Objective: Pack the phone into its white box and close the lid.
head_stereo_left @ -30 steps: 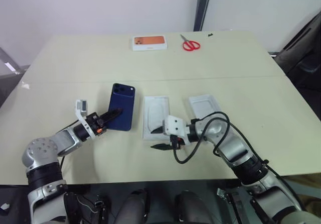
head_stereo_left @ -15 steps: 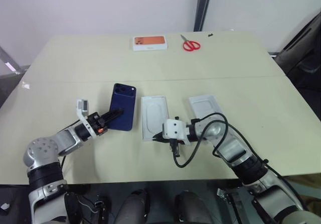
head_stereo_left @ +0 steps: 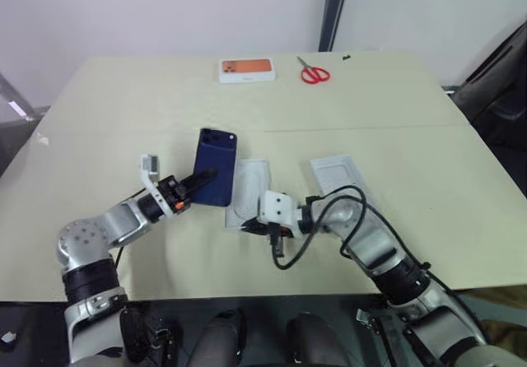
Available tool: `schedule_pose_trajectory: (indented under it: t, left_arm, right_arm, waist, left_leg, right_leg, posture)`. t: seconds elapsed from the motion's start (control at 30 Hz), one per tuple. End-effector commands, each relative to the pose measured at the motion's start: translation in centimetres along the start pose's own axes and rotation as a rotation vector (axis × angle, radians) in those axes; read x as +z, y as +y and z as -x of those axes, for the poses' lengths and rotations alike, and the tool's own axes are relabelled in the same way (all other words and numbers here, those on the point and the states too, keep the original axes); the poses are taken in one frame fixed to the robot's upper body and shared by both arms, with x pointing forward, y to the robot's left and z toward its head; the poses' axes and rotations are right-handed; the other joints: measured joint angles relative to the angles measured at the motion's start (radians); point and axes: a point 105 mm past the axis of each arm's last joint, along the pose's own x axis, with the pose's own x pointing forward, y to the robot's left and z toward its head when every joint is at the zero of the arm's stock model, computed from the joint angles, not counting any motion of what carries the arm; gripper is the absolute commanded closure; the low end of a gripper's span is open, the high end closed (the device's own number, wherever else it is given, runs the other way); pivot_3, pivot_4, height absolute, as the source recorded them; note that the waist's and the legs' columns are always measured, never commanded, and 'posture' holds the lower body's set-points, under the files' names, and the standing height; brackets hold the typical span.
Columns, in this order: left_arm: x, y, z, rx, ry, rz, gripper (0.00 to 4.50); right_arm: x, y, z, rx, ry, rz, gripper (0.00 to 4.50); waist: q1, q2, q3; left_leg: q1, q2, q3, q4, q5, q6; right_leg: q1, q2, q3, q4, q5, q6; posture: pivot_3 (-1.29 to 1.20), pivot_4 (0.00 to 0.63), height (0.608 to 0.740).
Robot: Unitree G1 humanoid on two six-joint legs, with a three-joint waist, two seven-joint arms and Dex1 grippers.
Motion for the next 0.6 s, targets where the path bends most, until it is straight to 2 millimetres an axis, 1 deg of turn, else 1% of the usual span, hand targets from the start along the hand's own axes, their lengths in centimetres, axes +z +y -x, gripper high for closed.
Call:
schedule_pose_trajectory:
  t: [0.03,0.07,0.2,0.23,0.27,0.3,0.37,0.43,0.5,0.6]
  left_arm:
    - [0.6,-2.0,-0.5,-0.063,-0.02,-0.039,4.5]
    - [0.4,-2.0,-0.7,-0.062,-0.014,-0.038,4.5]
    - [0.0,-1.7,-0.8,-0.049,0.001,-0.035,4.5]
    - [0.0,-1.7,-0.8,-0.046,0.004,-0.034,4.5]
    - [-0.1,-1.6,-0.8,-0.043,0.007,-0.035,4.5]
    - [-0.3,-1.6,-0.7,-0.039,0.01,-0.038,4.5]
    - [-0.4,-1.4,-0.5,-0.022,0.01,-0.053,4.5]
    - [-0.7,-1.4,-0.3,-0.028,0.015,-0.041,4.5]
    - [-1.2,-1.4,-0.2,-0.025,0.027,-0.047,4.5]
    - [-1.8,-0.9,-0.2,0.007,0.039,-0.066,4.5]
  right_arm:
    - [0.7,-0.4,-0.2,-0.042,-0.01,-0.019,3.83]
    - [0.7,-0.3,-0.3,-0.043,-0.014,-0.026,3.54]
    - [0.8,-1.0,0.0,-0.073,-0.005,-0.014,1.52]
    - [0.8,-1.2,0.2,-0.081,-0.002,-0.012,0.96]
    - [1.1,-1.8,0.8,-0.109,-0.01,0.008,0.44]
    - [1.5,-2.3,1.4,-0.129,-0.026,0.021,0.02]
    - [1.8,-2.8,2.8,-0.148,-0.044,0.035,0.02]
    - [1.5,-2.9,4.2,-0.147,-0.036,0.039,0.02]
    - [0.7,-2.8,5.5,-0.142,-0.007,0.048,0.02]
    - [-0.7,-3.9,6.8,-0.206,0.026,0.022,0.02]
  waist:
    - [-0.001,0.0,0.0]
    - [0.0,0.0,0.0]
    - [0.0,0.0,0.0]
    - [0.0,0.0,0.0]
    - [0.0,0.0,0.0]
    - [0.0,0.0,0.0]
    - [0.001,0.0,0.0]
    - [0.003,0.0,0.0]
    - [0.002,0.0,0.0]
    - [0.002,0.0,0.0]
  left_leg:
    - [0.0,0.0,0.0,0.0,0.0,0.0]
    - [0.0,0.0,0.0,0.0,0.0,0.0]
    - [0.0,0.0,0.0,0.0,0.0,0.0]
    - [0.0,0.0,0.0,0.0,0.0,0.0]
    - [0.0,0.0,0.0,0.0,0.0,0.0]
    - [0.0,0.0,0.0,0.0,0.0,0.0]
    - [0.0,0.0,0.0,0.0,0.0,0.0]
    - [0.0,0.0,0.0,0.0,0.0,0.0]
    - [-0.001,0.0,0.0,0.001,0.0,0.0]
    - [-0.002,0.0,0.0,0.001,0.0,0.001]
  right_leg:
    - [0.0,0.0,0.0,0.0,0.0,0.0]
    - [0.0,0.0,0.0,0.0,0.0,0.0]
    - [0.0,0.0,0.0,0.0,0.0,0.0]
    - [0.0,0.0,0.0,0.0,0.0,0.0]
    - [0.0,0.0,0.0,0.0,0.0,0.0]
    - [0.0,0.0,0.0,0.0,0.0,0.0]
    - [0.001,0.0,0.0,0.0,0.0,0.0]
    - [0.001,0.0,0.0,0.0,0.0,0.0]
    - [0.001,0.0,0.0,0.0,0.0,0.0]
    - [0.002,0.0,0.0,0.0,0.0,0.0]
  posture:
    - [0.0,0.15,0.734]
    - [0.0,0.15,0.734]
    - [0.0,0.15,0.734]
    - [0.0,0.15,0.734]
    - [0.0,0.15,0.734]
    - [0.0,0.15,0.734]
    - [0.0,0.15,0.734]
    - [0.0,0.15,0.734]
    - [0.0,0.15,0.734]
    - [0.0,0.15,0.734]
